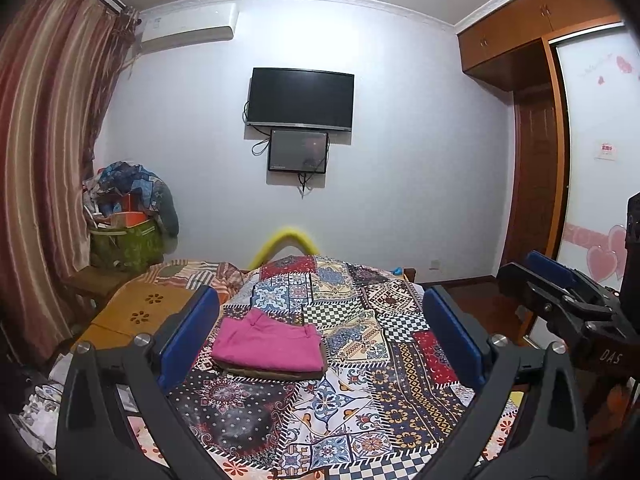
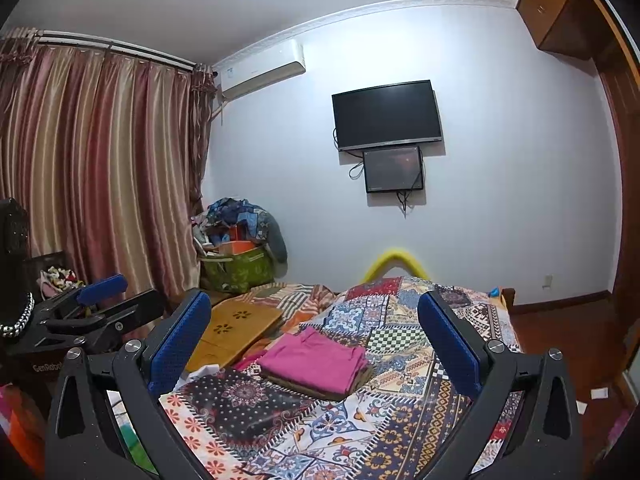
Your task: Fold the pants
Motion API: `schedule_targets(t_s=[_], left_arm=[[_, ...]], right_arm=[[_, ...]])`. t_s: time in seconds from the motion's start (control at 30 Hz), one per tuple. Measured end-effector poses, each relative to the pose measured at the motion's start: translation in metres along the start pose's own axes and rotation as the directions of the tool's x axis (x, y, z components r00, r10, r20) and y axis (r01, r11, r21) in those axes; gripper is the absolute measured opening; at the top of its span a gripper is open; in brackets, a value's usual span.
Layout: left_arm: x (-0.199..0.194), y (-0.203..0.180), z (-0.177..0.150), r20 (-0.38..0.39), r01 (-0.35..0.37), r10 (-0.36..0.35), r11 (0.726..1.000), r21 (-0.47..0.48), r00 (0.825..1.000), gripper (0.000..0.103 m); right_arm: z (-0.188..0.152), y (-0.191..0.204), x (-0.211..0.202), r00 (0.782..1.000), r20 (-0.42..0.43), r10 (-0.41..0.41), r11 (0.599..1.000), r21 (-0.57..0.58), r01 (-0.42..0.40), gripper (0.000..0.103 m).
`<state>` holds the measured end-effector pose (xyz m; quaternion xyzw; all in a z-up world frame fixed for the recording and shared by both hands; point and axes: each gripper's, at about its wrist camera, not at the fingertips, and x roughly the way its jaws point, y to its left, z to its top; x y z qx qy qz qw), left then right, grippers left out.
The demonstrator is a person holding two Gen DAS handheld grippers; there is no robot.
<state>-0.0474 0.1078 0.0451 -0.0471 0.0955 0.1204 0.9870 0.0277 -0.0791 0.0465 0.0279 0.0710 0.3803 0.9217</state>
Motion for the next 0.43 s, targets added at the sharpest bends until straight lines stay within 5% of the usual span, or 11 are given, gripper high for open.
schedule_targets(t_s=[0.43], left_arm=[[0.0008, 0.0007, -0.0006, -0.009, 0.009, -0.009, 1.000, -0.004, 1.000, 0.103]], right_arm=[[-0.0051, -0.0026, 0.0025, 1.000, -0.014, -0.007, 1.000, 0.004, 0.007, 0.103]])
